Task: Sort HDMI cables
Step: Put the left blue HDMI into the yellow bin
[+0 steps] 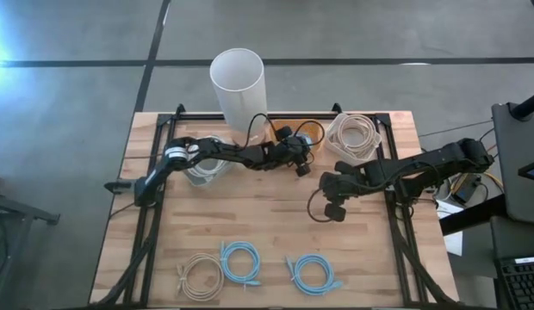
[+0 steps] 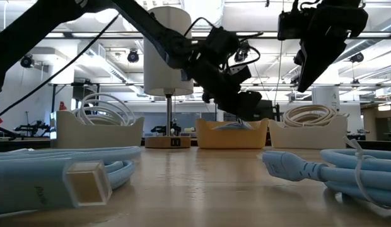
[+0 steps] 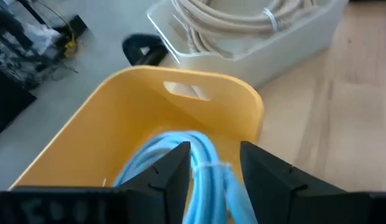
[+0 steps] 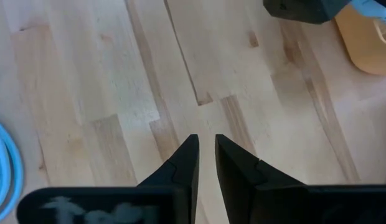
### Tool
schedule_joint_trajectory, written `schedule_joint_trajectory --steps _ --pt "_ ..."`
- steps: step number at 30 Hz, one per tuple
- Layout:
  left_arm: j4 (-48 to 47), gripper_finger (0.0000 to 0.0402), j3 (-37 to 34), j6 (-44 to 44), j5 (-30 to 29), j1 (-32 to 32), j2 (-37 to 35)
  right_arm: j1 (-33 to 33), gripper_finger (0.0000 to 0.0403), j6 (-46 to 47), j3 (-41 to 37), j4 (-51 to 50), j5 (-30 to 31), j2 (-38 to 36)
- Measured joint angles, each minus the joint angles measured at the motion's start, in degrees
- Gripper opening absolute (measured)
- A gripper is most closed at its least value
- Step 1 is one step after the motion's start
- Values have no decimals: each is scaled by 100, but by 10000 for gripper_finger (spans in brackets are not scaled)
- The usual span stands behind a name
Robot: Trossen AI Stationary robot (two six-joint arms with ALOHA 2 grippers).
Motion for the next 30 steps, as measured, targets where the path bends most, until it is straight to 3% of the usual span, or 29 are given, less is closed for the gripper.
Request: schedule_joint_trajectory --steps 7,15,19,24,30 --pt "-1955 162 314 -193 119 -376 -752 0 50 -5 0 48 0 1" --pt "-3891 149 185 -631 1191 -1021 -2104 0 50 -58 -7 297 8 1" --pt "-4189 141 -293 -944 1273 -1467 -2813 3 48 -330 -9 369 2 1" --pt "-4127 135 -1427 -1501 1272 -2110 -3649 132 50 -892 -97 963 -70 1" --pt "-2906 135 -3135 -2316 1381 -2871 -4373 346 50 -1307 -253 2093 -669 1"
